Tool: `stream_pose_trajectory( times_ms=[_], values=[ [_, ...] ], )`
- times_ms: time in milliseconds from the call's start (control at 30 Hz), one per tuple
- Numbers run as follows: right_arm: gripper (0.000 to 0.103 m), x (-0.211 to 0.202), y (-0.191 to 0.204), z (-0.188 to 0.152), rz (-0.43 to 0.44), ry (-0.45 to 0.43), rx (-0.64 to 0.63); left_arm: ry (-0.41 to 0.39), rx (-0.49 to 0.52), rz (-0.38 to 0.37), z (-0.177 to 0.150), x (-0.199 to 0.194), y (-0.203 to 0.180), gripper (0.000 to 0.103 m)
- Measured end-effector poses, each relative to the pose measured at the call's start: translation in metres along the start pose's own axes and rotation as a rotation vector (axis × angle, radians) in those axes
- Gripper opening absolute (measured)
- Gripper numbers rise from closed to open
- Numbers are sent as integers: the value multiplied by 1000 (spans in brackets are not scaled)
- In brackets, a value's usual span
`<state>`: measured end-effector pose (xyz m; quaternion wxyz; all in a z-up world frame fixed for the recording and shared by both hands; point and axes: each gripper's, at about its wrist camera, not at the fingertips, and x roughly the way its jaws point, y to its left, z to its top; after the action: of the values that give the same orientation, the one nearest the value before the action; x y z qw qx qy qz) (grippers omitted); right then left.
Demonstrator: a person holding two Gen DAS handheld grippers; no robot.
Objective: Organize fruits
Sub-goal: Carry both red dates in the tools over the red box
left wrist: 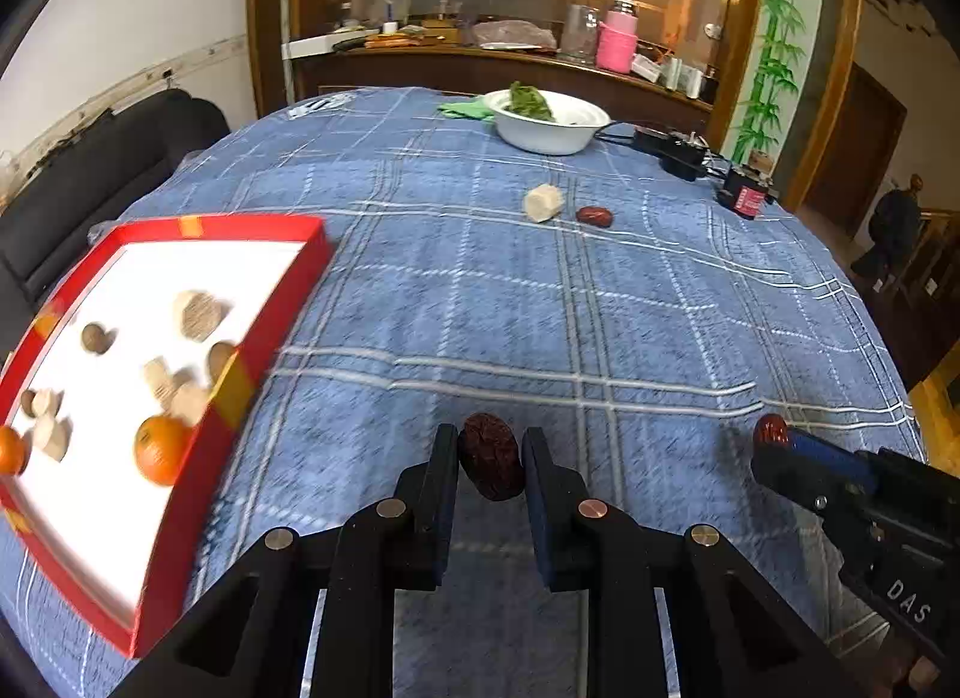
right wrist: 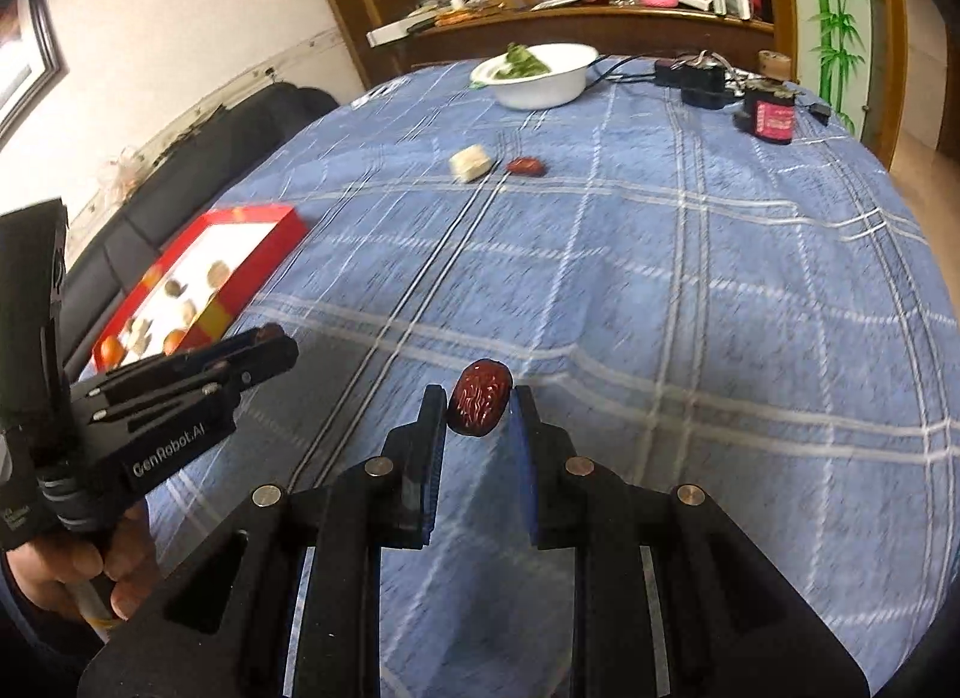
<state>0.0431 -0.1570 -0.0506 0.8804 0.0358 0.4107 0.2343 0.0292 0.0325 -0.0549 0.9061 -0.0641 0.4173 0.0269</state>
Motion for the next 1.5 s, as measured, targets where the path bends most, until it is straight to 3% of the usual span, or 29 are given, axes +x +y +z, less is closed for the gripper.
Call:
stream_pose_trajectory(
  times_ms=[433, 900, 1233, 1500],
  values=[
    [20, 3, 49, -25, 51, 47, -46, 16, -64, 24, -31, -16, 39, 20],
    [20, 7, 88, -28, 122, 54, -122, -34, -106, 48, -34, -42, 62, 20],
    [21, 12, 129, -5, 190, 24, -202, -101, -211, 155, -21, -63, 118, 20],
    [21, 22, 172, 18, 240, 6, -285, -92, -289, 246, -12, -55, 164, 20]
  ],
)
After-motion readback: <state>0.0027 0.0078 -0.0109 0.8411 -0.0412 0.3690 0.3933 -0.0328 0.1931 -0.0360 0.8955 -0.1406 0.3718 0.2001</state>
